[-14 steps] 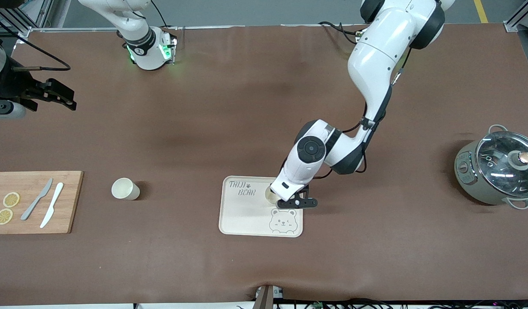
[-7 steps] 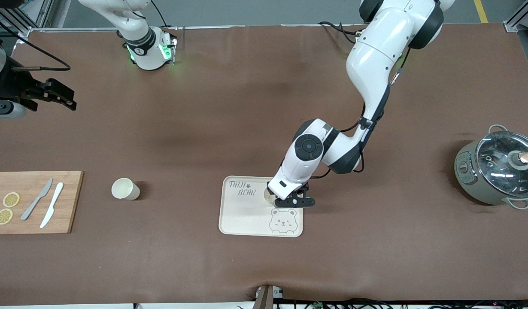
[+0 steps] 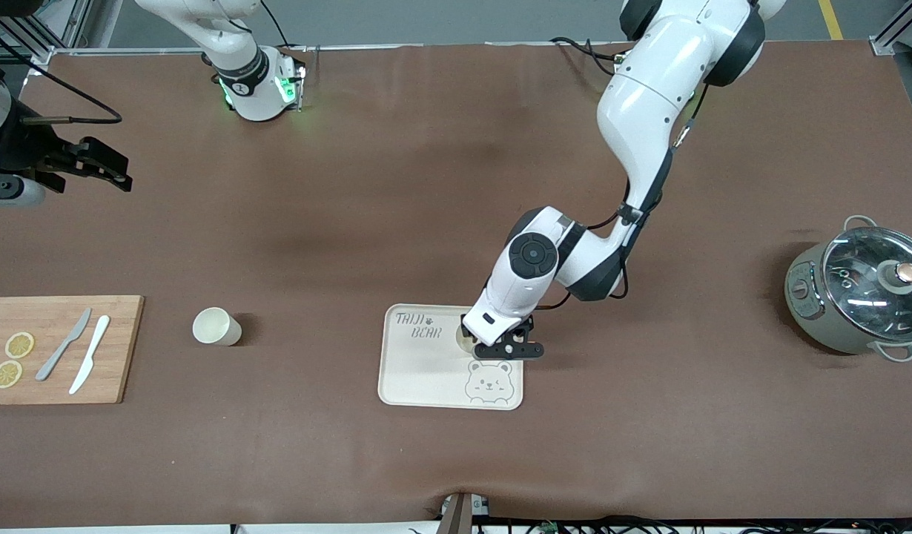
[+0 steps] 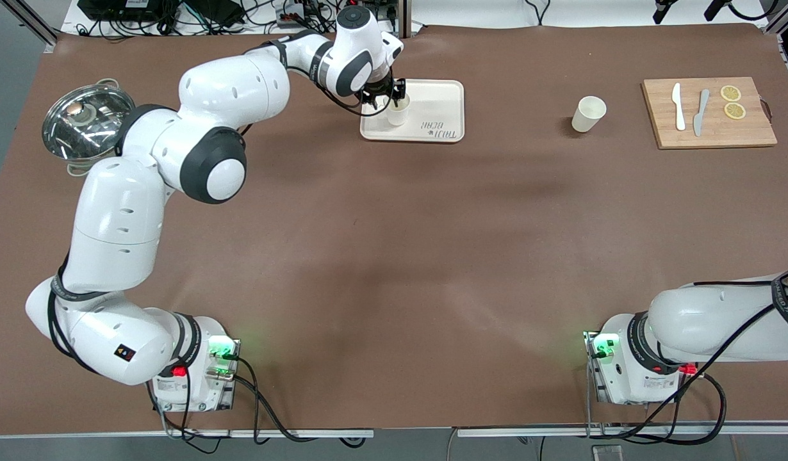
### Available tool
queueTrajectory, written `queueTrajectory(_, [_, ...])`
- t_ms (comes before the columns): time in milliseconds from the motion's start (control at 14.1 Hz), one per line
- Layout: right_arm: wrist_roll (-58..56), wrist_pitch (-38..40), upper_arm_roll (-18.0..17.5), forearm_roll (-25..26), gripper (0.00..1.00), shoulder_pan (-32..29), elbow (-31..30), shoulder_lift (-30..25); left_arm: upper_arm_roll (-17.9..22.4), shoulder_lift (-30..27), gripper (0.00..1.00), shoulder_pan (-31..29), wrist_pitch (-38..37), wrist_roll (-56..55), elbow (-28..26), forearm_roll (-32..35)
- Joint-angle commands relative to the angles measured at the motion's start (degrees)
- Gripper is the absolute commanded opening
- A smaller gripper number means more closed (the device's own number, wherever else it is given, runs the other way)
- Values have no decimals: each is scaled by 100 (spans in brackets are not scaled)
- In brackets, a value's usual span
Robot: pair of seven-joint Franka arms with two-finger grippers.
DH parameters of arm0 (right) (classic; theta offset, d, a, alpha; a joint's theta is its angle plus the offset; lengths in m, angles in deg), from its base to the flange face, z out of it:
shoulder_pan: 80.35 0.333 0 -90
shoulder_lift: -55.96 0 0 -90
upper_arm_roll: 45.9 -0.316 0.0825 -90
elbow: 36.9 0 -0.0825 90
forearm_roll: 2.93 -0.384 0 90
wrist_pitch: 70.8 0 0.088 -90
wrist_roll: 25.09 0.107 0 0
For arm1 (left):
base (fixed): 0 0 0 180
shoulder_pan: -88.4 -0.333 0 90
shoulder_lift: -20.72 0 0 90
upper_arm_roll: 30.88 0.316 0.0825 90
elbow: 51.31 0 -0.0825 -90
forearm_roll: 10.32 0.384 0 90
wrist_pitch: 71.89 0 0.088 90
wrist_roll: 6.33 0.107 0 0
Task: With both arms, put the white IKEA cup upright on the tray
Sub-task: 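Lower the cup upright onto the tray and open the left gripper, then raise the left gripper back while the right gripper reaches the other cup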
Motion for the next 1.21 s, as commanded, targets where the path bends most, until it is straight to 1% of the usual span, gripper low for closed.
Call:
queueTrajectory(0, [-53, -78, -5, 89, 100, -13, -92, 11, 88, 47, 62, 80, 86, -145, 77, 182])
queueTrajectory(284, [-62, -253, 4, 159, 100, -40, -390, 2, 88, -14, 64, 80, 42, -137, 77, 191])
queueTrajectory(355, [-62, -376, 4, 160, 100, -40, -487, -6, 88, -32, 80, 80, 33, -137, 77, 191])
queueTrajectory(426, [-62, -447, 12, 160, 100, -48, -549, -6, 88, -41, 100, 80, 24, -145, 77, 191])
queueTrajectory(711, [-71, -754, 21, 177, 100, -101, -698, 37, 97, -207, 100, 80, -291, -145, 85, 182])
queueTrajectory(924, [-80, -1184, 30, 396, 100, -154, -751, 335, 88, -444, 100, 53, -756, -137, 85, 182])
queueTrajectory(1137, [-237, -1773, 30, 415, 100, -259, -751, 722, 79, -891, 100, -34, -1432, -111, 77, 199])
